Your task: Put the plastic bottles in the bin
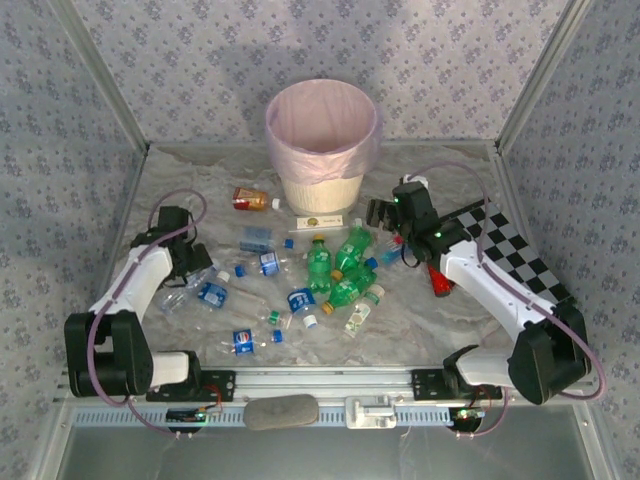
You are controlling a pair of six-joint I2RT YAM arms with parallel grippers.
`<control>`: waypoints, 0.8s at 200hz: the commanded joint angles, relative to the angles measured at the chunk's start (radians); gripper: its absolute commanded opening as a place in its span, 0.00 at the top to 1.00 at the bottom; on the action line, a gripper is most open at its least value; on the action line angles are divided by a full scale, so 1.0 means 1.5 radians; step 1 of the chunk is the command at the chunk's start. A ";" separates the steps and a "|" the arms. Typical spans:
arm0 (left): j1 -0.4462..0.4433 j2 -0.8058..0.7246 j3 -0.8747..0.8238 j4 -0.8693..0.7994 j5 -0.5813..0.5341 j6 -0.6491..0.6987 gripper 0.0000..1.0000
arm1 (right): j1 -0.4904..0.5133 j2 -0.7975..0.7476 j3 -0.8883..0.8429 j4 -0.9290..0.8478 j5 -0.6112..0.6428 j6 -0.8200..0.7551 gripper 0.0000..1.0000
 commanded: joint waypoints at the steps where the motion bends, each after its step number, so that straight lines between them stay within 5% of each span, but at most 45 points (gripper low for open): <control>1: 0.002 0.010 0.035 -0.044 0.053 0.066 0.00 | -0.005 -0.033 -0.015 0.013 0.009 0.023 0.01; 80: -0.002 0.067 0.048 -0.073 0.092 0.118 0.00 | -0.022 -0.070 -0.053 0.044 -0.006 0.048 0.01; 160: -0.003 0.165 0.079 -0.028 0.000 0.116 0.00 | -0.024 -0.072 -0.061 0.058 -0.014 0.057 0.01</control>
